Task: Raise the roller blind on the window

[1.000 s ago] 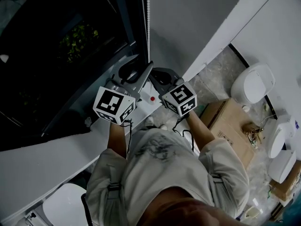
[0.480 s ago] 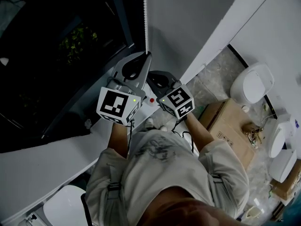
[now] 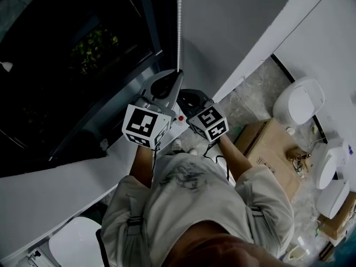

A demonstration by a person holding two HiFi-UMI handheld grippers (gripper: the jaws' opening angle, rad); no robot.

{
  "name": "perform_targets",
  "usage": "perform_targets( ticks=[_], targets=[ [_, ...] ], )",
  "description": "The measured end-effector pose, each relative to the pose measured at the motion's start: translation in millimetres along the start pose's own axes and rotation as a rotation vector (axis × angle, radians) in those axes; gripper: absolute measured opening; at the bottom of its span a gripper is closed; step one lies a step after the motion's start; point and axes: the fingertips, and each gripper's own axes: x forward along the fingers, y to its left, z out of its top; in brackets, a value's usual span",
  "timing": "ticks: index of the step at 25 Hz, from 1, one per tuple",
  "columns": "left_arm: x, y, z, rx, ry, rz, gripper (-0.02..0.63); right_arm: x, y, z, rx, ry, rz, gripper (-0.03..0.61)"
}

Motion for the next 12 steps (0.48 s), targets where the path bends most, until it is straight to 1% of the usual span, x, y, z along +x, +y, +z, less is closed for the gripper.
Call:
perform_targets(
  ticks=[12],
  targets=[
    [4, 0, -39, -0.046, 0.066, -0.004, 0.011, 6, -3, -38, 0.024, 0.076, -0.011, 0.012]
  ],
)
